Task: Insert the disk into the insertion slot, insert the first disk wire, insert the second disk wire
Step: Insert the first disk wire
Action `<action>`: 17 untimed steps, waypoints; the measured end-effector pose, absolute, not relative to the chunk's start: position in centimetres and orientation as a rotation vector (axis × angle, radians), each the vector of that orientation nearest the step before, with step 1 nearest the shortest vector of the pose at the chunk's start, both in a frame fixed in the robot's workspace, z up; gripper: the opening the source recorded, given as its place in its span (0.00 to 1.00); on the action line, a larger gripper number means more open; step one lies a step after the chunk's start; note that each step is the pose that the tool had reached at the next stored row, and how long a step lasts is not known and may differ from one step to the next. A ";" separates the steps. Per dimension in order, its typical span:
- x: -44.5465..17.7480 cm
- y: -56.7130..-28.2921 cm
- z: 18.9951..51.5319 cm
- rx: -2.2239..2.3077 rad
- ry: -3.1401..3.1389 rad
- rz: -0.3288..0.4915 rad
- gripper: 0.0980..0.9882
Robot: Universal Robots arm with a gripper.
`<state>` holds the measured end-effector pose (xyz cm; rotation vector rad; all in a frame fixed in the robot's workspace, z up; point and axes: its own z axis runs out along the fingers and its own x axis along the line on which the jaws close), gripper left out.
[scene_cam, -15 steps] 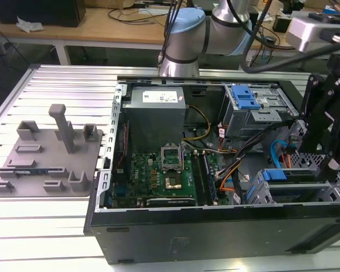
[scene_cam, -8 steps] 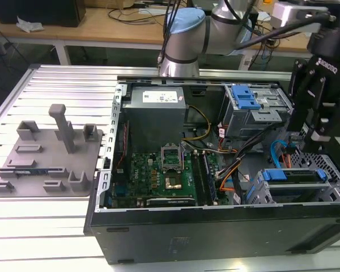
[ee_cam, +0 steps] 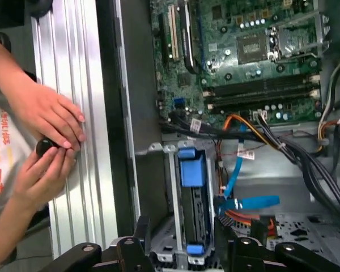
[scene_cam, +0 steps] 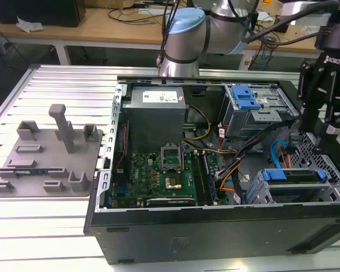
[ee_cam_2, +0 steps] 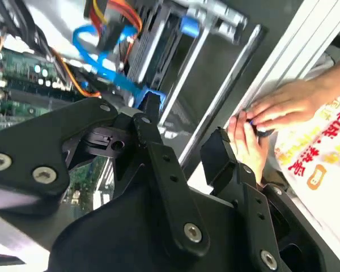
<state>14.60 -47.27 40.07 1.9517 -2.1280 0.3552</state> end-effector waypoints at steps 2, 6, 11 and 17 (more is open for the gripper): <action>15.6 -47.0 39.8 1.952 -2.128 0.355 0.52; 16.1 -46.8 39.2 1.920 -2.152 0.351 0.52; 16.1 -46.7 38.6 1.850 -2.206 0.341 0.52; 16.0 -44.0 38.0 1.839 -2.198 0.362 0.52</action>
